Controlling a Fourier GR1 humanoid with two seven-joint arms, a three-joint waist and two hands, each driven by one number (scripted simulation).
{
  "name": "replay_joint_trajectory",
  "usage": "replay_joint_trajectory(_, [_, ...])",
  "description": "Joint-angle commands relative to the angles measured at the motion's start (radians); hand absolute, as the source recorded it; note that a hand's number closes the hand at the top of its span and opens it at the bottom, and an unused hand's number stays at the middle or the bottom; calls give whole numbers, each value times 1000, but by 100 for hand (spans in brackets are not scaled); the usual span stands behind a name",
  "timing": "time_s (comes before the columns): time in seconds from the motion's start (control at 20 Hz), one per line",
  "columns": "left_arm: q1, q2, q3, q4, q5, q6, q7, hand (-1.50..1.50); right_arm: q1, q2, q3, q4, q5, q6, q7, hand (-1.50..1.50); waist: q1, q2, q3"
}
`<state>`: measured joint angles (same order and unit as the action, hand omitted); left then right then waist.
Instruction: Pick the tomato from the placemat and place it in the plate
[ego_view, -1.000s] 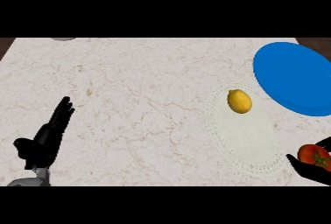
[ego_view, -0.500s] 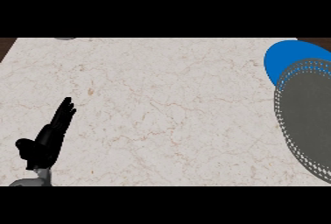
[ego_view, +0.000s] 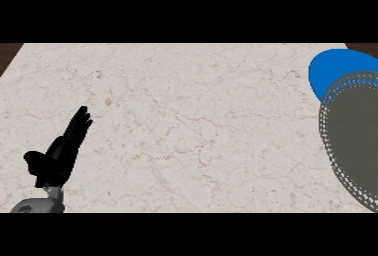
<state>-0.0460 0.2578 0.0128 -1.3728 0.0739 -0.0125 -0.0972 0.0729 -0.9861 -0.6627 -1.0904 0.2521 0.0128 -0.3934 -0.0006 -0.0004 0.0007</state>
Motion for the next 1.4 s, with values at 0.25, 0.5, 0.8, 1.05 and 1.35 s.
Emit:
replay_joint_trajectory(0.25, [-51,3,38,48,-15,-20,1,0,-218,5,119,73,56,18,30,150,8,2,-1])
replay_joint_trajectory(0.5, [-71,-25,12,45,-34,-15,24,0,-387,31,239,174,115,26,59,150,15,4,0])
replay_joint_trajectory(0.8, [-64,-41,8,40,-63,3,6,0,-583,122,347,232,172,11,149,150,17,4,-1])
replay_joint_trajectory(1.05, [-13,-10,40,17,-32,-52,-17,0,-701,219,412,318,243,-57,184,150,23,4,0])
replay_joint_trajectory(1.35, [-71,-16,48,70,-34,-58,-28,0,-795,335,323,509,200,-207,170,150,33,13,1])
